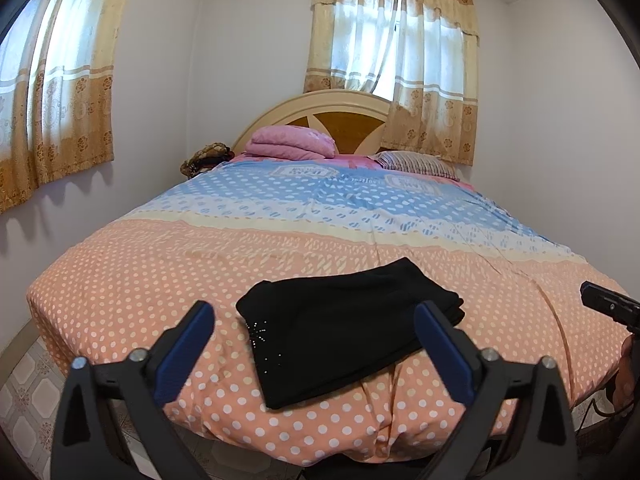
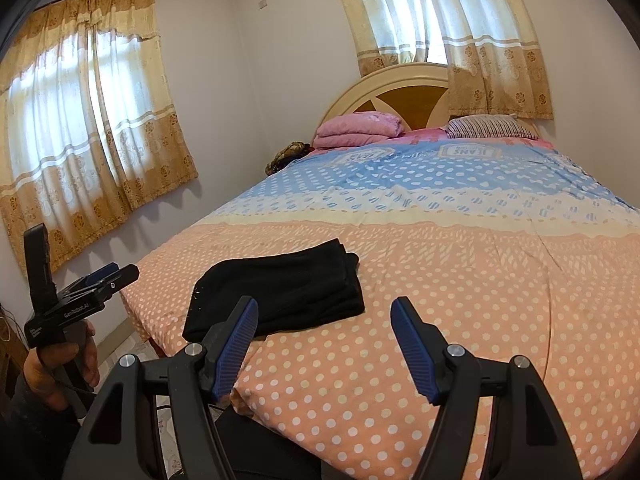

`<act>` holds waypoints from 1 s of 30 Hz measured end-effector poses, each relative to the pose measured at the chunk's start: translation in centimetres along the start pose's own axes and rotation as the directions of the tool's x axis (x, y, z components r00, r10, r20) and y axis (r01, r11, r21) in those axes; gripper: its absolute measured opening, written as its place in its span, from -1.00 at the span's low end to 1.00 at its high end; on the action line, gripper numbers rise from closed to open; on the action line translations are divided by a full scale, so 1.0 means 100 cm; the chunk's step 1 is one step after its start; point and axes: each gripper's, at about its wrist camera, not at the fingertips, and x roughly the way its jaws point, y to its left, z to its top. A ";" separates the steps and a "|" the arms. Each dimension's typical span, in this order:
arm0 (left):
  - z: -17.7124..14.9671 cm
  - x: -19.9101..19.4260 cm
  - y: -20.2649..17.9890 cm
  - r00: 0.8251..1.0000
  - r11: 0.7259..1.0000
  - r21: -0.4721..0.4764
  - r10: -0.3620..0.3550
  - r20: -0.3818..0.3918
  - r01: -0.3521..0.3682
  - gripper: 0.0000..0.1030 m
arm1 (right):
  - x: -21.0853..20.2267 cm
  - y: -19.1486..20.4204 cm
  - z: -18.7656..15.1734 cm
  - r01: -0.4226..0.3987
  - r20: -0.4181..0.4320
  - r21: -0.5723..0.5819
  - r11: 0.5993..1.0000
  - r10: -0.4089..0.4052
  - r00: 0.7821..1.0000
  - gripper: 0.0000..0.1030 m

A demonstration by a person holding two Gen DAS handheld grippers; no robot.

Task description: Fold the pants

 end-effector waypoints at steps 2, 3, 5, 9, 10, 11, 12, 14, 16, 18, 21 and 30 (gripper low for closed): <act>0.000 0.000 -0.001 1.000 1.000 0.003 -0.001 -0.001 0.001 1.00 | -0.001 0.001 0.000 0.001 0.005 -0.003 1.000 -0.001 1.000 0.37; 0.000 0.000 -0.002 1.000 1.000 0.005 -0.001 -0.002 0.001 1.00 | -0.002 0.001 0.000 0.004 0.008 -0.003 1.000 -0.004 1.000 0.37; 0.000 0.000 -0.003 1.000 1.000 0.009 0.000 -0.004 0.000 1.00 | -0.002 0.001 0.001 0.006 0.014 0.000 1.000 -0.006 1.000 0.37; 0.001 0.000 -0.005 1.000 1.000 0.013 0.005 -0.009 -0.005 1.00 | -0.007 0.000 0.003 0.017 0.037 0.001 1.000 -0.017 0.999 0.37; 0.001 0.000 -0.005 1.000 1.000 0.014 0.002 -0.012 -0.002 1.00 | -0.008 0.000 0.003 0.020 0.043 0.000 1.000 -0.020 0.999 0.37; 0.001 0.000 -0.006 1.000 1.000 0.016 -0.003 -0.014 0.003 1.00 | -0.009 0.000 0.003 0.022 0.046 0.001 1.000 -0.022 0.999 0.37; 0.002 0.000 -0.006 1.000 1.000 0.018 -0.003 -0.011 0.003 1.00 | -0.009 0.000 0.003 0.024 0.049 0.001 1.000 -0.024 0.999 0.37; 0.003 -0.003 -0.008 1.000 1.000 0.021 0.012 0.003 -0.012 1.00 | -0.011 0.001 0.004 0.027 0.055 0.000 1.000 -0.026 0.998 0.37; 0.003 -0.004 -0.009 1.000 1.000 0.025 0.016 0.010 -0.016 1.00 | -0.012 0.001 0.004 0.029 0.060 -0.001 1.000 -0.029 0.998 0.37; 0.004 -0.004 -0.010 1.000 0.999 0.026 0.026 0.011 -0.026 1.00 | -0.013 0.002 0.004 0.032 0.066 -0.005 0.999 -0.031 0.997 0.37; 0.004 -0.003 -0.011 0.999 0.999 0.027 0.033 0.005 -0.033 1.00 | -0.012 0.003 0.003 0.031 0.065 -0.010 0.999 -0.031 0.997 0.37; 0.000 0.005 -0.010 0.998 0.998 0.026 0.053 -0.024 -0.052 1.00 | -0.007 0.006 -0.001 0.031 0.047 -0.017 0.999 -0.030 0.998 0.37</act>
